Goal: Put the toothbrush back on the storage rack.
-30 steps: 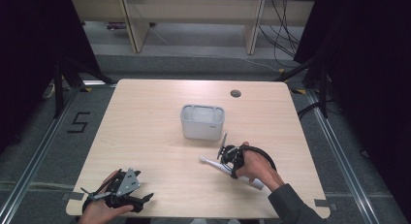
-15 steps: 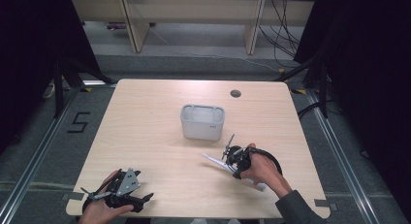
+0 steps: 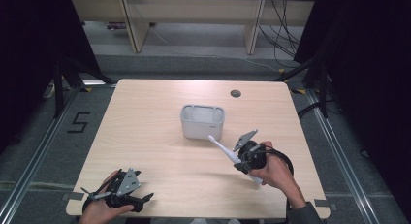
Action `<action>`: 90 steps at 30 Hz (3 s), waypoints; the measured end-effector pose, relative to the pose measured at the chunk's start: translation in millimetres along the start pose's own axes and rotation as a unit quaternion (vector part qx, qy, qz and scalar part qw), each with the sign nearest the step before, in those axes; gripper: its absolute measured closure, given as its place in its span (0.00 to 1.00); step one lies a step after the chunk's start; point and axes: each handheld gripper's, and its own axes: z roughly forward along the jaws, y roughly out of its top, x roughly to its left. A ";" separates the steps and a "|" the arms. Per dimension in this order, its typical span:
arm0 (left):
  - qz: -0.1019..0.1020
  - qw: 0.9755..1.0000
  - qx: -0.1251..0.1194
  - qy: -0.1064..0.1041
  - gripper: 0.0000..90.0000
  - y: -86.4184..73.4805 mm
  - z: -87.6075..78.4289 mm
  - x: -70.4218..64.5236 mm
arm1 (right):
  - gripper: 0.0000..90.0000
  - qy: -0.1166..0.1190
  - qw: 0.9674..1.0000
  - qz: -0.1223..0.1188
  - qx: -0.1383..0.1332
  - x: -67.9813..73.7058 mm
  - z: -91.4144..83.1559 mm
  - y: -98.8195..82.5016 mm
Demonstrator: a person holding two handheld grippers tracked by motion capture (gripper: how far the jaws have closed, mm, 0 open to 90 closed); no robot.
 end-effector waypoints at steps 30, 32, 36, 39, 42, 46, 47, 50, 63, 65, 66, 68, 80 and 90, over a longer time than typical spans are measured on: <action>0.001 1.000 -0.001 0.000 0.17 -0.1 -0.4 0.9 | 0.74 -0.009 0.960 0.110 -0.257 -35.9 -20.5 5.6; 0.001 1.000 -0.001 0.000 0.17 0.1 -0.4 0.8 | 0.74 -0.013 0.958 0.109 -0.265 -39.2 -21.3 8.0; 0.000 1.000 -0.001 0.000 0.17 -0.2 -0.3 0.7 | 0.74 -0.018 0.952 0.122 -0.278 -45.4 -25.8 13.7; 0.000 1.000 -0.001 0.000 0.17 -0.1 -0.1 0.9 | 0.74 -0.028 0.950 0.122 -0.287 -51.3 -28.1 16.8; 0.000 1.000 -0.001 -0.001 0.17 -0.1 -0.2 0.7 | 0.74 -0.026 0.947 0.128 -0.293 -54.0 -29.3 19.5; 0.003 1.000 0.001 0.000 0.17 0.1 -0.3 0.8 | 0.74 -0.028 0.943 0.131 -0.305 -59.0 -32.9 25.2; 0.002 1.000 0.001 0.000 0.17 0.0 -0.3 0.9 | 0.74 -0.031 0.942 0.127 -0.308 -60.0 -33.8 26.4; 0.000 1.000 -0.001 0.000 0.17 -0.1 0.0 0.7 | 0.74 -0.037 0.941 0.125 -0.312 -63.6 -38.2 31.2; 0.001 1.000 0.002 -0.001 0.17 -0.2 0.1 1.3 | 0.74 -0.028 0.936 0.140 -0.322 -72.4 -48.6 57.1; 0.001 1.000 0.000 -0.001 0.17 -0.2 0.2 1.0 | 0.74 -0.025 0.934 0.138 -0.329 -73.0 -48.4 61.6; 0.000 1.000 -0.001 -0.003 0.17 -0.2 0.2 0.6 | 0.74 -0.023 0.935 0.139 -0.324 -72.5 -48.6 64.2; 0.000 1.000 0.001 -0.001 0.17 -0.4 0.3 1.2 | 0.74 -0.021 0.935 0.136 -0.327 -72.4 -48.5 71.9; 0.002 1.000 0.001 0.000 0.17 -0.5 -0.1 1.8 | 0.74 -0.037 0.930 0.136 -0.340 -80.5 -44.6 93.1; 0.001 1.000 -0.002 -0.002 0.17 -0.4 0.1 1.3 | 0.74 -0.049 0.927 0.151 -0.341 -86.6 -30.4 103.5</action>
